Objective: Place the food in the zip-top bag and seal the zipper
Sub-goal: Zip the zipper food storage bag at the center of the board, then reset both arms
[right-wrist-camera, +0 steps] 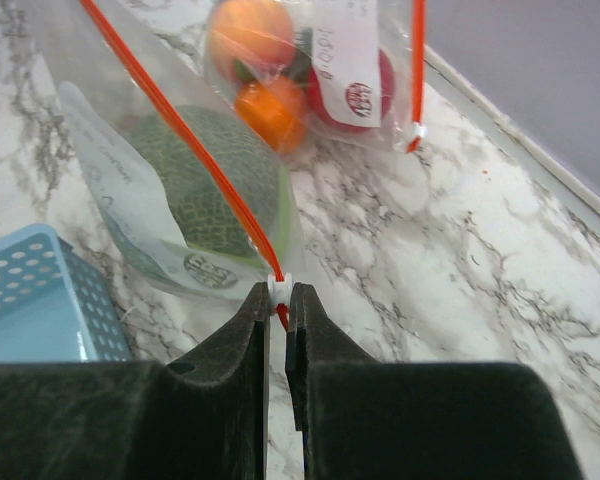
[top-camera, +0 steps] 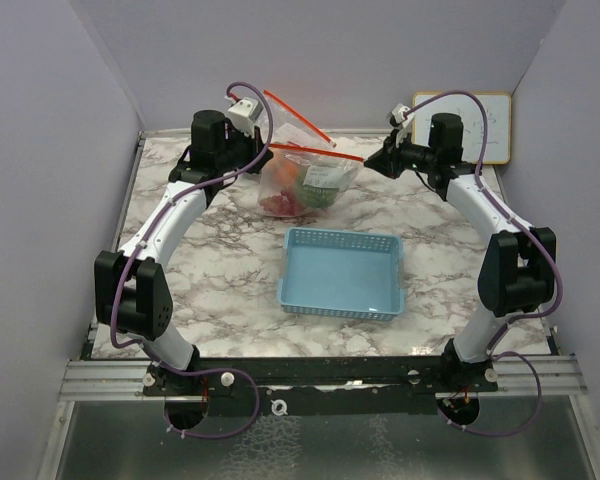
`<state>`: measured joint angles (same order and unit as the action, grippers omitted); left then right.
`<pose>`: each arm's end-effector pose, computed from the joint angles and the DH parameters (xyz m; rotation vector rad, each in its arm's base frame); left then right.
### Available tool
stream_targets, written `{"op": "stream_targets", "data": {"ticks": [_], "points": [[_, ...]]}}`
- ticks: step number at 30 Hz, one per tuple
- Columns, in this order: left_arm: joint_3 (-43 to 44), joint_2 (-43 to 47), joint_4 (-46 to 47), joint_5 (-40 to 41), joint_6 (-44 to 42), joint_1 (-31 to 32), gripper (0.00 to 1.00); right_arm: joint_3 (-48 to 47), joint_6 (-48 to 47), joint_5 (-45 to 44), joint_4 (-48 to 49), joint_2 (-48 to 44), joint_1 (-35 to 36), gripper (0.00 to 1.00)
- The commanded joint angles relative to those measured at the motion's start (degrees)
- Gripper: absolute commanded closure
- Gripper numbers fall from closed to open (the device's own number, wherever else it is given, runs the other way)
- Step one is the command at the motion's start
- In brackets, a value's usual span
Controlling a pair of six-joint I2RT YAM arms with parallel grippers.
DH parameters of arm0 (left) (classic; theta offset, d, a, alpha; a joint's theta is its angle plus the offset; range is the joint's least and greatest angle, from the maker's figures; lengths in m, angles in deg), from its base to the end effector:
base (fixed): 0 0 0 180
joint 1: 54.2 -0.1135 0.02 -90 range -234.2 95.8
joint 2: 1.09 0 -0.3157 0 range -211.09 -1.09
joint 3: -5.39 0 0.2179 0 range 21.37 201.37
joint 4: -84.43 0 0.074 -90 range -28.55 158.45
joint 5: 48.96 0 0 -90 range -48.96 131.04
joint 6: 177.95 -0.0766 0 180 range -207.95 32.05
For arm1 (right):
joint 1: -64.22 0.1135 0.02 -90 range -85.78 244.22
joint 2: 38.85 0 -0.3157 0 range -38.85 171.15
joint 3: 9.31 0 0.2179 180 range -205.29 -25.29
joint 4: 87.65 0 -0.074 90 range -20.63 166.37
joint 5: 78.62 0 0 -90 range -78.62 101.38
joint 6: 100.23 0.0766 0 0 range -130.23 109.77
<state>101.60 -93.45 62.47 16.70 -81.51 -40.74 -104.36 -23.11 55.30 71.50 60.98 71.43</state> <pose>0.3691 -0.1208 0.3989 0.4095 1.8631 -0.6364 0.3976 0.1039 0.3505 -0.8023 1.7781 0.7026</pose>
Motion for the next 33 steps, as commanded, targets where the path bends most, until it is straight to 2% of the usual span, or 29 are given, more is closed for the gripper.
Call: {"op": "stream_targets", "data": {"ticks": [1,5,6,7,8,9,10,11,12,13,19,27,30,33], "points": [[0.3,2.3,3.3,0.9,1.6,-1.5,1.0,-2.2,6.2,-4.9,2.8,-1.6,-1.3,0.84],[1.4,1.3,3.5,0.4,3.7,-1.6,1.0,-6.9,16.2,-3.3,-0.1,-0.4,-1.3,0.59],[1.8,1.2,3.6,0.4,4.5,-1.8,1.0,-8.4,17.9,-2.6,-1.3,0.0,-1.3,0.43],[2.2,1.1,3.7,0.2,5.3,-2.1,1.0,-9.4,19.6,-2.9,-2.1,0.1,-1.3,0.09],[2.4,0.9,4.2,-0.3,6.1,-2.4,1.0,-10.0,21.7,-3.5,-2.4,-0.1,-1.3,0.01],[2.6,0.9,5.0,-0.7,7.4,-2.9,1.0,-10.2,23.1,-4.4,-2.4,-0.5,-1.3,0.01],[2.8,0.8,5.7,-1.3,8.9,-3.3,0.96,-10.1,24.1,-5.8,-2.4,-1.1,-1.3,0.01],[3.1,0.7,6.5,-2.4,10.3,-4.0,0.45,-9.9,25.4,-7.2,-2.2,-1.7,-1.3,0.01],[3.2,0.6,7.3,-3.9,11.5,-4.5,0.11,-9.8,26.8,-9.6,-2.1,-2.4,-1.3,0.01],[3.3,0.4,8.6,-5.8,12.7,-4.9,0.02,-9.9,28.2,-12.0,-2.5,-3.0,-1.3,0.01],[3.0,-0.3,20.8,-13.1,25.7,-8.0,0.01,-9.6,31.2,-20.0,-4.1,-5.6,-1.3,0.01],[6.4,-3.1,20.0,-14.5,25.6,-8.9,0.01,-7.7,33.7,-26.9,-5.1,-7.3,-1.3,0.01],[6.9,-3.3,19.4,-12.1,26.3,-8.9,0.01,-7.8,33.7,-26.8,-5.7,-7.5,-1.3,0.01],[9.4,-3.5,13.3,-3.3,28.4,-8.8,0.01,-8.0,33.9,-26.9,-6.0,-7.6,-1.3,0.01]]}}
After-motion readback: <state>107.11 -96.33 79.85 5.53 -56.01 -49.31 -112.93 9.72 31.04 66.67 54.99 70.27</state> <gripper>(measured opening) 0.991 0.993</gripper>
